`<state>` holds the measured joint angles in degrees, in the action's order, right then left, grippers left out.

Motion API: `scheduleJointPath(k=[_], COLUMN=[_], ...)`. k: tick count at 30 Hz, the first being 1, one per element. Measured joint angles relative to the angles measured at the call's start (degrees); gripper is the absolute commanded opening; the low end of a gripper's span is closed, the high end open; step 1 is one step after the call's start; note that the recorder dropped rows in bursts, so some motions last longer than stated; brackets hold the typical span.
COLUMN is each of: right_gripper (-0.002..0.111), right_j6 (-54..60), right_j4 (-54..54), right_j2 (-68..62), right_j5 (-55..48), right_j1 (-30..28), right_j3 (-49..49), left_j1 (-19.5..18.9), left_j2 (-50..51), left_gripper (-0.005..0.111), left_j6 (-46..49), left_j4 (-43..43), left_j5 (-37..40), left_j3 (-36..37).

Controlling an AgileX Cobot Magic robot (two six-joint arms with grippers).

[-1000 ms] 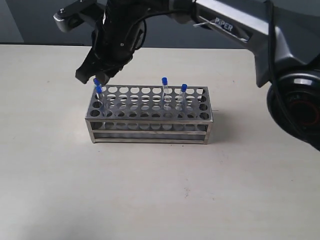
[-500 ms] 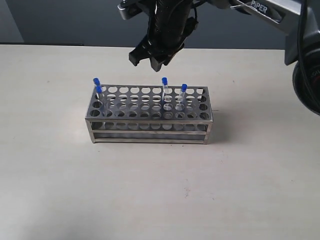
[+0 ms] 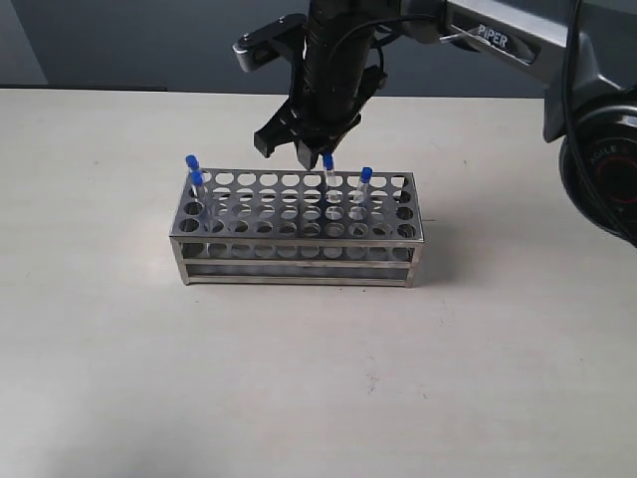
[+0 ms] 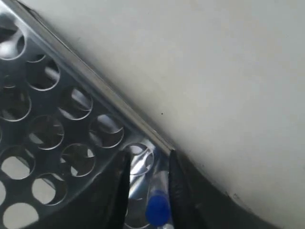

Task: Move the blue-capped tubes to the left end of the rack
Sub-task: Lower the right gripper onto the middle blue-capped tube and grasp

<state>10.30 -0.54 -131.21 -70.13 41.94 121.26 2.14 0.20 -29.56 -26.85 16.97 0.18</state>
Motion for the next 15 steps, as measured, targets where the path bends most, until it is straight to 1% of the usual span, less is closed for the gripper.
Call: scheduleJointPath(k=[15], right_gripper=[0.028], right_j6=[0.0], right_j4=[1.93], right_j2=[-0.13], right_j5=[0.0], right_j1=[-1.0], right_j3=[0.0], left_j1=[0.0], left_j2=[0.0], left_gripper=[0.001], left_j6=[0.0], left_j4=[0.0], left_j5=[0.0], left_j3=[0.0])
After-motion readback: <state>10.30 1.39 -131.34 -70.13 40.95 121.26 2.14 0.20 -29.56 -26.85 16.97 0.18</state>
